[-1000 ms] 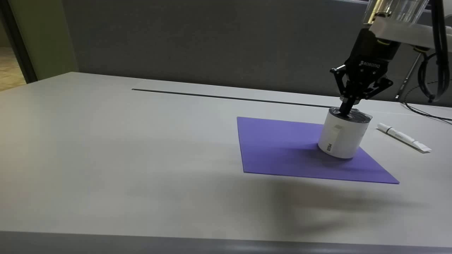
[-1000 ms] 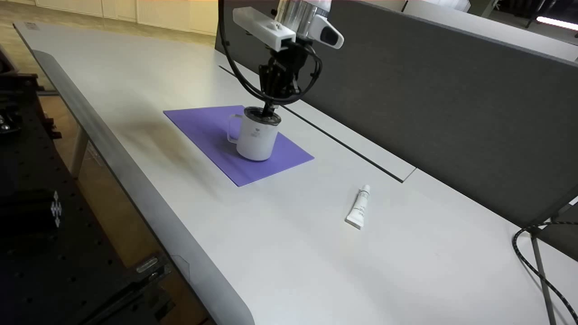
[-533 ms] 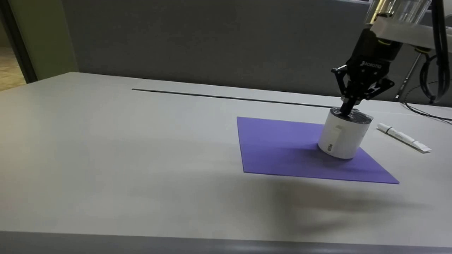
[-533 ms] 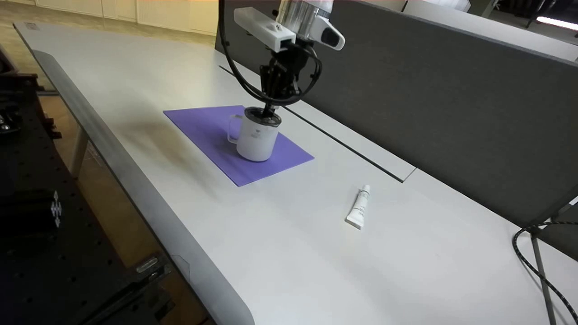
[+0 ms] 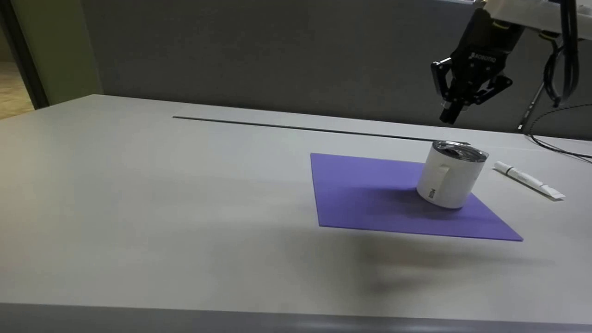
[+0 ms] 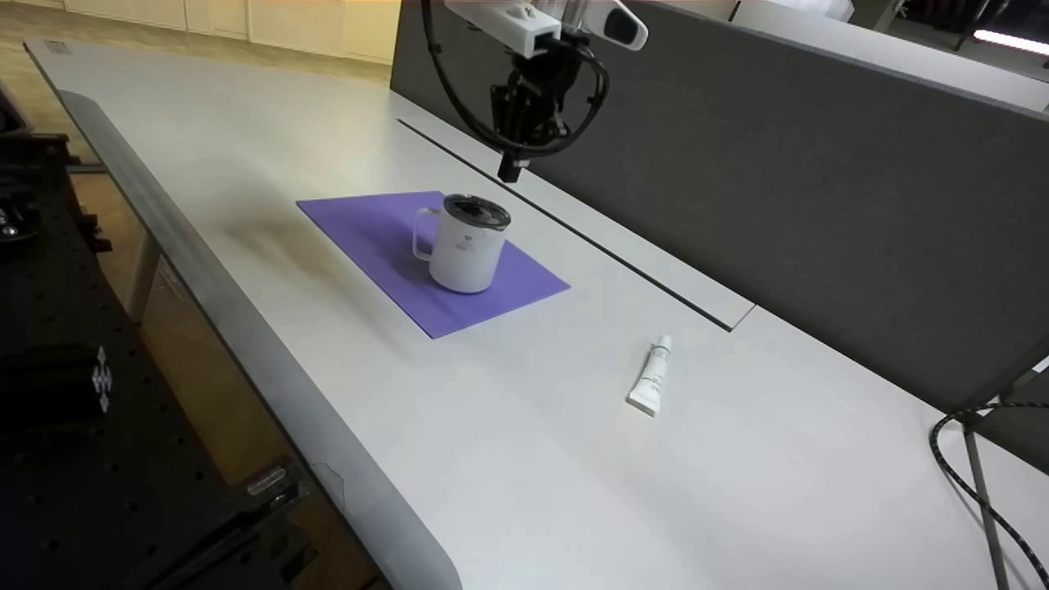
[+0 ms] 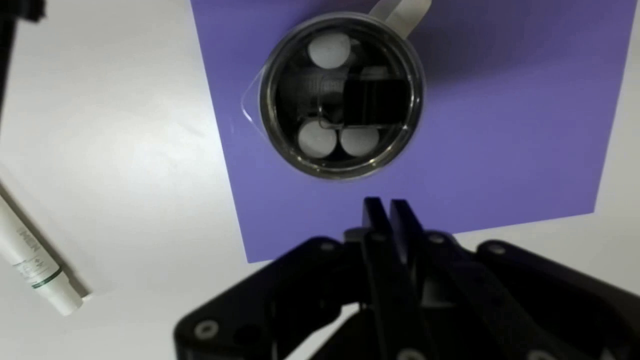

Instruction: Move the slider to close the opening on the top of the cup

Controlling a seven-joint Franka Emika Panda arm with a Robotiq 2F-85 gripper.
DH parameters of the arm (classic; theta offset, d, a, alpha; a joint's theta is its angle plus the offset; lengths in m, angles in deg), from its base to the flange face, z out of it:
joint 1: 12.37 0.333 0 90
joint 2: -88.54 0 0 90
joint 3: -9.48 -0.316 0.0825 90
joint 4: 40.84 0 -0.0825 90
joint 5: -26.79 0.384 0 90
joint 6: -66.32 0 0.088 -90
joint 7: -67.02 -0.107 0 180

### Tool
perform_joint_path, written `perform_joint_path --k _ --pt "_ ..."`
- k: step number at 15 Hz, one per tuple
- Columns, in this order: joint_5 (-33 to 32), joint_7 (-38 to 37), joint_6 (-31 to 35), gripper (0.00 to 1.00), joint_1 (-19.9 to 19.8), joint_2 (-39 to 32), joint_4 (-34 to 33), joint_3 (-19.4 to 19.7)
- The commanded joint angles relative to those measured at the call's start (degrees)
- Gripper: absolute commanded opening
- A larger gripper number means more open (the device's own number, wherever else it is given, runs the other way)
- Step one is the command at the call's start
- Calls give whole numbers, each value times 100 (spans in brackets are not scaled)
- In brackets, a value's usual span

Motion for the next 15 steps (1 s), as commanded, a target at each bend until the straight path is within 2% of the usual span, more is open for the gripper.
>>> perform_joint_path --k 1,8,10,15 --pt "-12 147 -649 40 -25 123 -287 -15" --pt "-68 283 -1216 88 15 179 -507 39" --pt "-155 235 -1308 98 40 177 -539 60" --pt "-373 167 -1490 100 70 161 -617 88"
